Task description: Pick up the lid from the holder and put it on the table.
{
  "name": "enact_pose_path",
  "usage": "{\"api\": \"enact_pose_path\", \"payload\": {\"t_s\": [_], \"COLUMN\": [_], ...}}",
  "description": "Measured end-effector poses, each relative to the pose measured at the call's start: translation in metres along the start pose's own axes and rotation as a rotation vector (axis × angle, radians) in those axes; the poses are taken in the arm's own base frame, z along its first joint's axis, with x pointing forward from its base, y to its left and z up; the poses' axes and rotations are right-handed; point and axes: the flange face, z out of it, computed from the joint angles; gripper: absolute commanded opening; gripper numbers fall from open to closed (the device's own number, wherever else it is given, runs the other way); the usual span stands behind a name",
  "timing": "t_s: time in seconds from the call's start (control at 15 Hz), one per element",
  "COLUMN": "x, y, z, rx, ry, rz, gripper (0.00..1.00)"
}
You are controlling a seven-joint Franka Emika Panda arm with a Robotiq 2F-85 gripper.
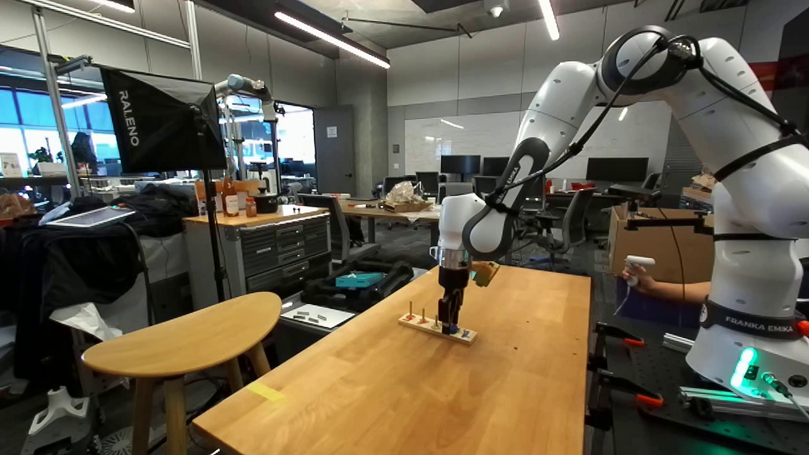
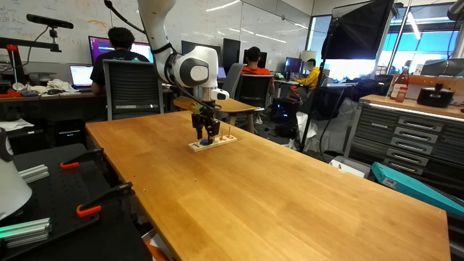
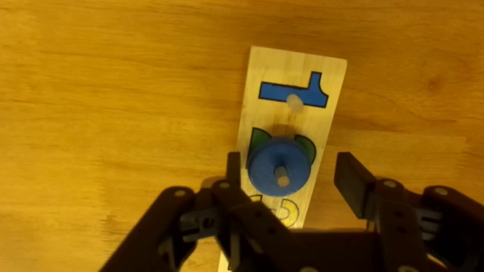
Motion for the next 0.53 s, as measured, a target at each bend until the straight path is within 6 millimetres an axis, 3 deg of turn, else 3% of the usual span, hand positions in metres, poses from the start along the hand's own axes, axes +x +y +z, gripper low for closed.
{"api": "enact_pose_path", "payload": {"t_s": [0.13,0.53], "x": [-0.0002,0.0009], "y": [0.0000,-0.0005], "z": [0.0004,-0.0008], "rx": [0.000,0.001], "ry": [-0.001,0.001], "rz": [0.000,0.005], "gripper": [0.19,0.18]}}
